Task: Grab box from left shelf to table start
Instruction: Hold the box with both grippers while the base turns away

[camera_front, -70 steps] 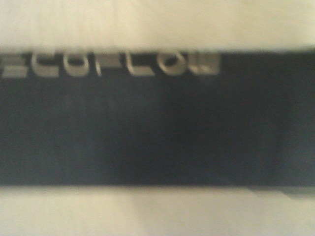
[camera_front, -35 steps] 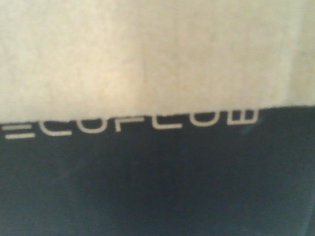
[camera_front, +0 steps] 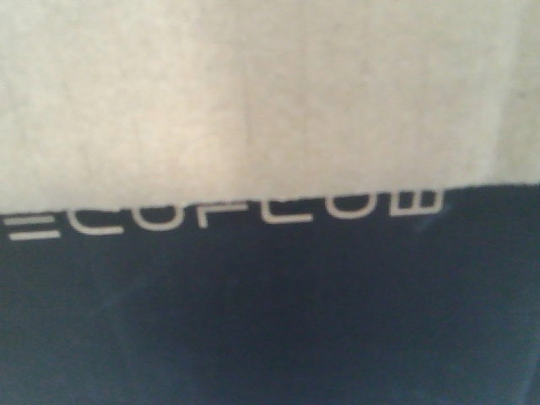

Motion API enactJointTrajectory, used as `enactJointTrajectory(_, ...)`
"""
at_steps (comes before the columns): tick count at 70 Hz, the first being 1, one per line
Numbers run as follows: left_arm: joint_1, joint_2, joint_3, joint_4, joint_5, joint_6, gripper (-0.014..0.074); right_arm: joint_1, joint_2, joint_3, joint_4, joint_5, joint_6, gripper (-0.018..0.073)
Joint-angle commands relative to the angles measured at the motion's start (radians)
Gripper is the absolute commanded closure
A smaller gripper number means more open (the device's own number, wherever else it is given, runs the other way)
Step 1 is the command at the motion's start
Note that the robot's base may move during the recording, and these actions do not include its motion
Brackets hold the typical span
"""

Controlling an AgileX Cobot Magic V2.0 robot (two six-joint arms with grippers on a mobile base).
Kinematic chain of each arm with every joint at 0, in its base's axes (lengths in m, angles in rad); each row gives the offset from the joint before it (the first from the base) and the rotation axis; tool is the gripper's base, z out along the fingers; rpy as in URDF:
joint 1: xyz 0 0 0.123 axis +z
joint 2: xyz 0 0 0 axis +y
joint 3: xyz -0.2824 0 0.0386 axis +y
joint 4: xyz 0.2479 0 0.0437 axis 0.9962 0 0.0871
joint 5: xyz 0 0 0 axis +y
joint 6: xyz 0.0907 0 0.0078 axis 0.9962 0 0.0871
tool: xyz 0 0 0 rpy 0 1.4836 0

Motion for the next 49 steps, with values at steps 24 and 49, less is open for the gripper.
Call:
enactJointTrajectory(24, -0.010, -0.007, -0.029, -0.037, -0.047, 0.010, 0.0700, -0.001, -0.005, -0.036, 0.039, -0.115, -0.007, 0.0501)
enactJointTrajectory(49, -0.010, -0.003, -0.029, -0.038, -0.047, 0.010, 0.0700, -0.001, -0.005, -0.036, 0.039, -0.115, -0.007, 0.0501)
